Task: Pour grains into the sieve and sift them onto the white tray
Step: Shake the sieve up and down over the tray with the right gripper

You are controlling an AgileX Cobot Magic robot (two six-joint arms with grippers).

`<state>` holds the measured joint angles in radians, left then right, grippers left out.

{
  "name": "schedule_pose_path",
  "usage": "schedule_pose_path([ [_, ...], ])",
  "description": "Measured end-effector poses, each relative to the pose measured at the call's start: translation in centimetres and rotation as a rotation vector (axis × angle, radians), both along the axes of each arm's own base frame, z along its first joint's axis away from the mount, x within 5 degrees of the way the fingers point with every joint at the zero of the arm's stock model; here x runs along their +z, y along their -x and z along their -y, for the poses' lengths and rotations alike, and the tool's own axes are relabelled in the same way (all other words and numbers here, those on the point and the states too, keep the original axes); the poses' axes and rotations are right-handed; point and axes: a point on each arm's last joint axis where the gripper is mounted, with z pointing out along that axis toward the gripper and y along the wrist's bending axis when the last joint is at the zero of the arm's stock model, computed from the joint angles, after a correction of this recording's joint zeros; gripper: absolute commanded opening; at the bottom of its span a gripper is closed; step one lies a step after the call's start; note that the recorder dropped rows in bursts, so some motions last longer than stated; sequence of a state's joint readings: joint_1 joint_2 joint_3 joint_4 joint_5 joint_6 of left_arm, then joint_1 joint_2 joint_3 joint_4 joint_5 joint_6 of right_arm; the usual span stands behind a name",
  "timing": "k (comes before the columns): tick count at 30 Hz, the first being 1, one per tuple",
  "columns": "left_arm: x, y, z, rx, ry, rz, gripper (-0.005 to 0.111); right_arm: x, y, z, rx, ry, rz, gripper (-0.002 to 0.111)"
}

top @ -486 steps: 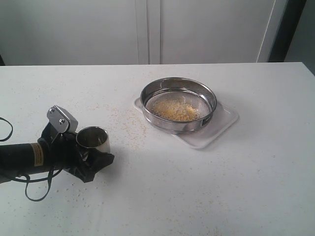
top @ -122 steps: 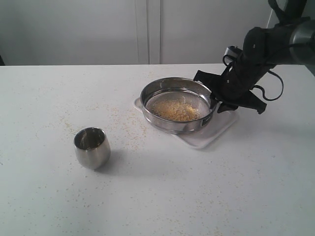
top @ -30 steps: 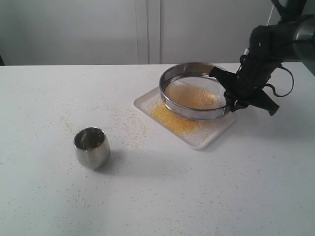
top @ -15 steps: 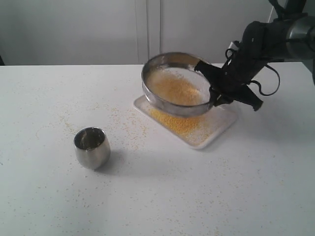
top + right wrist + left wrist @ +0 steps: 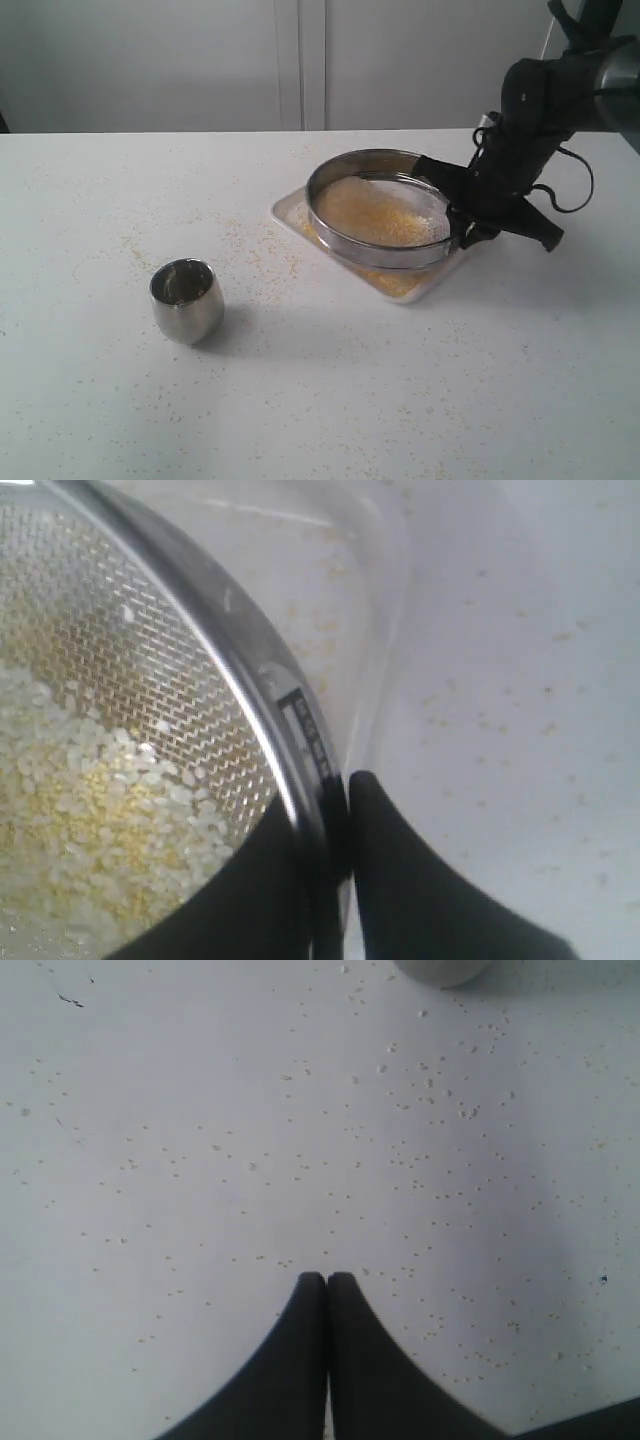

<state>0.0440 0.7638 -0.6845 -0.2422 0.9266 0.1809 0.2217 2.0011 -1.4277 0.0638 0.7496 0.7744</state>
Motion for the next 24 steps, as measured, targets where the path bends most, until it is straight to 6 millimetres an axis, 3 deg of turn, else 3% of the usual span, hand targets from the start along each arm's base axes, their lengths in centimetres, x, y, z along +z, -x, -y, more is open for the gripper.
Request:
schedule_pose_path([
  [5, 0.0, 0.0, 0.0, 0.000, 0.000, 0.000, 0.000, -0.4, -1.5, -0.8, -0.098, -0.109, 0.174, 0.000],
  [11, 0.0, 0.0, 0.0, 0.000, 0.000, 0.000, 0.000, 0.0, 0.5, -0.1, 0.020, 0.020, 0.047, 0.000],
  [17, 0.0, 0.0, 0.0, 0.000, 0.000, 0.000, 0.000, -0.7, -0.9, -1.8, -0.036, -0.096, 0.221, 0.000],
  [21, 0.0, 0.0, 0.0, 0.000, 0.000, 0.000, 0.000, -0.5, 0.7, -1.8, 0.065, -0.025, 0.081, 0.000],
  [24, 0.0, 0.0, 0.0, 0.000, 0.000, 0.000, 0.000, -1.2, 1.3, -1.3, 0.032, -0.003, 0.055, 0.000],
])
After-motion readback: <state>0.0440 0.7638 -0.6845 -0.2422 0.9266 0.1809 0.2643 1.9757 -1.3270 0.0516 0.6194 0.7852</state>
